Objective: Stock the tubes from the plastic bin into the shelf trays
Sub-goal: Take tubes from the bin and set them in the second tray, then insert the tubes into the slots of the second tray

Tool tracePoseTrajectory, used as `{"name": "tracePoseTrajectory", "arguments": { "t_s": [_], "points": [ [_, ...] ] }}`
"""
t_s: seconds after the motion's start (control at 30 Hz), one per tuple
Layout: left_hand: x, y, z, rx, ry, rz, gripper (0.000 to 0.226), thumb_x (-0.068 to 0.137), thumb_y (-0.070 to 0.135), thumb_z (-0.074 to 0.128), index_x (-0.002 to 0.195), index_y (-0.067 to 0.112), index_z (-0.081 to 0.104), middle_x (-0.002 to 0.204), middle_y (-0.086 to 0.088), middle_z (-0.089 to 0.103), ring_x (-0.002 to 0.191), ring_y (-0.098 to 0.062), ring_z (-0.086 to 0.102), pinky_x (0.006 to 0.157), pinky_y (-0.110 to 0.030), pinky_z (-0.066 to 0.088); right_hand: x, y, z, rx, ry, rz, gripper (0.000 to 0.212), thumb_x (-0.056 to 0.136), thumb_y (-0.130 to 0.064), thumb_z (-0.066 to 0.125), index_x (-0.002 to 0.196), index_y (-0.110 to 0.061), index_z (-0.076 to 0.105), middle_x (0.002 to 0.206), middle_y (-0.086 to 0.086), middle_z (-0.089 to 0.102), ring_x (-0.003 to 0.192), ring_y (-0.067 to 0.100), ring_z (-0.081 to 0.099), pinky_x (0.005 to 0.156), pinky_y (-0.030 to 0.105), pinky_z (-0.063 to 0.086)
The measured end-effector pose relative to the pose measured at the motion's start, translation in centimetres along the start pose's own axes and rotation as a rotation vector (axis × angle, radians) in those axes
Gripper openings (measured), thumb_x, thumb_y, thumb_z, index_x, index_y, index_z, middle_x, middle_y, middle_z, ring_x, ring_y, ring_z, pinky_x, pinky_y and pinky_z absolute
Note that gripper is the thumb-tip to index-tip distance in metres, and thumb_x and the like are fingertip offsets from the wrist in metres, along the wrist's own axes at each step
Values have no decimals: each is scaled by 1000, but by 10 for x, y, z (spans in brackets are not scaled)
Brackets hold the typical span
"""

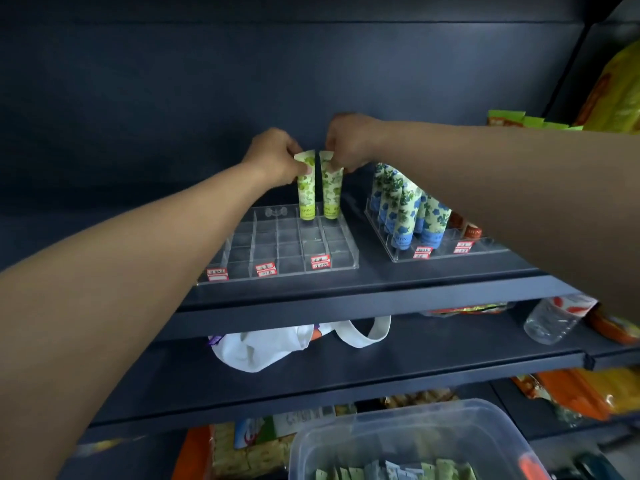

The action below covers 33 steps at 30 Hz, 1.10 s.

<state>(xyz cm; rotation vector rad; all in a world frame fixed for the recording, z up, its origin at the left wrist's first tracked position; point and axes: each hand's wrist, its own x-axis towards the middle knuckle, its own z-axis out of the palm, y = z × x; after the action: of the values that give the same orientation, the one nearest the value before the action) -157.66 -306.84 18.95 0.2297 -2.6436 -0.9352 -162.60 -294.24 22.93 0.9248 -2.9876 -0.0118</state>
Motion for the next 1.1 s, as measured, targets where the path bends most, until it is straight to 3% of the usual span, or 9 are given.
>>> {"name": "tracePoseTrajectory", "arguments": {
  "t_s": [0.2, 0.37, 0.43, 0.53, 0.67, 0.73, 0.87, 0.97, 1.1],
  "points": [
    [-3, 2, -2, 13, -2, -7, 19, 79, 17, 74, 95, 8, 68, 93, -10, 68, 80, -19, 61, 85, -33, 54, 1, -1, 4, -20, 57, 11, 28, 86, -12, 63, 63, -8, 48, 64, 5, 48, 66, 22, 49, 49, 24, 34],
    [-8, 7, -8, 49, 1, 3, 33, 77, 19, 77, 106, 8, 67, 108, -9, 66, 102, -24, 62, 84, -26, 47, -10, -2, -1, -34, 108, -22, 25, 88, -13, 61, 69, -4, 48, 85, 11, 54, 82, 25, 51, 68, 28, 39],
    [-10, 10, -12, 83, 7, 10, 35, 76, 19, 77, 108, 9, 65, 112, -8, 64, 105, -22, 60, 87, -25, 46, -15, -1, -4, -24, 140, -35, 15, 88, -14, 61, 91, 0, 59, 100, 13, 58, 91, 27, 56, 74, 31, 45],
    [-17, 17, -20, 155, 7, 47, 41, 76, 20, 77, 113, 9, 62, 115, -8, 62, 108, -22, 58, 91, -28, 45, -24, 0, -11, -17, 183, -38, 30, 86, -12, 64, 112, 3, 62, 116, 16, 63, 105, 32, 60, 88, 36, 51],
    [-32, 32, -32, 246, 18, 111, 59, 77, 24, 76, 129, 11, 51, 132, -7, 52, 121, -23, 50, 95, -29, 40, -46, 4, -23, 26, 268, -57, 23, 83, -11, 63, 97, 7, 63, 100, 20, 65, 97, 34, 61, 68, 28, 43],
    [-41, 39, -36, 323, 5, 154, 71, 75, 29, 76, 136, 13, 42, 141, -7, 43, 129, -24, 41, 101, -31, 37, -60, 8, -28, 57, 304, -68, 30, 81, -17, 66, 104, 3, 62, 105, 19, 63, 101, 34, 58, 70, 30, 41],
    [-63, 53, -38, 496, -31, 202, 91, 70, 40, 78, 144, 20, 29, 146, -8, 30, 136, -28, 26, 108, -41, 32, -96, 19, -31, 6, 343, -128, 70, 78, -35, 72, 137, -10, 42, 135, 15, 46, 127, 32, 39, 100, 39, 41],
    [-82, 63, -37, 603, -20, 240, 98, 68, 45, 78, 146, 23, 23, 148, -8, 26, 137, -28, 22, 108, -42, 29, -121, 27, -29, -41, 392, -134, 83, 73, -46, 73, 140, -13, 36, 136, 15, 42, 128, 34, 34, 103, 43, 38],
    [-122, 73, -27, 536, 52, 324, 101, 65, 48, 78, 145, 23, 24, 146, -7, 27, 136, -28, 22, 109, -41, 26, -170, 39, -16, -55, 445, -120, 91, 69, -54, 73, 141, -14, 34, 134, 14, 41, 127, 33, 34, 104, 45, 36]
  ]
}}
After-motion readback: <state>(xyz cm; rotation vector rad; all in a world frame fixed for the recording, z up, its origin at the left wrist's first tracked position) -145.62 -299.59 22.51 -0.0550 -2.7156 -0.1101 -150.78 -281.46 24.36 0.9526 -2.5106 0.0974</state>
